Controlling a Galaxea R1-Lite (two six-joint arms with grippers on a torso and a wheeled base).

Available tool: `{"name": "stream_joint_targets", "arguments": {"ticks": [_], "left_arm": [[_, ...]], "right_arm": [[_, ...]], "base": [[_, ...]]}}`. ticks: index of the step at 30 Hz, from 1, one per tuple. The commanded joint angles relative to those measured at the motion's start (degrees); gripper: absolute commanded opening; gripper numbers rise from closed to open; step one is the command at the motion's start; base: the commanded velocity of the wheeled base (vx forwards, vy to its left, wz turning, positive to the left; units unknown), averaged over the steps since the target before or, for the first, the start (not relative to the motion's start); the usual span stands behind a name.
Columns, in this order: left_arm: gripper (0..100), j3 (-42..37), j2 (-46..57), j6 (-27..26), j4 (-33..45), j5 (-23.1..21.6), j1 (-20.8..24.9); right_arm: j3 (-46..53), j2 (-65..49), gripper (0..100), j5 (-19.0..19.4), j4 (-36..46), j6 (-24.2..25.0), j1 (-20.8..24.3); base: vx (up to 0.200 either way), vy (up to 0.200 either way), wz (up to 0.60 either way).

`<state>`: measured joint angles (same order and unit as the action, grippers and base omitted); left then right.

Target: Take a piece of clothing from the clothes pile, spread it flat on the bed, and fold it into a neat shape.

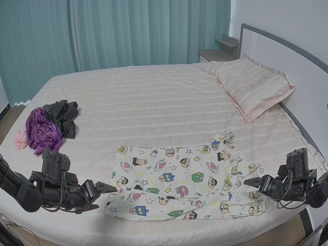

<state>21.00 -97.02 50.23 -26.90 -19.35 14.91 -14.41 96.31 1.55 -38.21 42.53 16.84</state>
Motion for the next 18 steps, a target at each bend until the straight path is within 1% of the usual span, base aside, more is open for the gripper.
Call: {"name": "stream_joint_targets", "arguments": {"ticks": [1,2,4,7,11,13,18], "left_arm": [[100,0.8,-1.6,-9.9,-0.2,0.3,-0.8],[100,0.9,-1.8,-10.4,-0.2,0.3,-0.8],[100,3.3,-6.4,-18.6,0.0,0.0,-0.8],[100,5.2,-11.2,-23.2,0.0,0.0,-0.8],[100,8.0,-15.7,-25.1,-0.3,-0.4,-0.8],[100,9.3,-18.0,-25.5,-0.7,-2.1,-0.6],[100,10.5,-19.5,-27.1,-0.8,-3.2,-0.8]], "right_arm": [[0.1,0.0,100,0.0,0.0,0.0,0.1],[0.1,0.0,100,0.0,0.0,0.0,0.1],[0.1,0.0,100,0.0,0.0,0.0,0.1],[0.3,-0.1,100,0.0,0.0,0.0,0.1],[0.6,-0.1,100,0.1,0.0,0.0,0.1],[0.6,-0.1,100,0.1,-0.1,0.0,0.1],[0.5,0.0,100,0.1,0.0,0.0,0.1]], "base": [[0.000,0.000,0.00],[0.000,0.000,0.00],[0.000,0.000,0.00],[0.000,0.000,0.00],[0.000,0.000,0.00],[0.000,0.000,0.00],[0.000,0.000,0.00]]}}
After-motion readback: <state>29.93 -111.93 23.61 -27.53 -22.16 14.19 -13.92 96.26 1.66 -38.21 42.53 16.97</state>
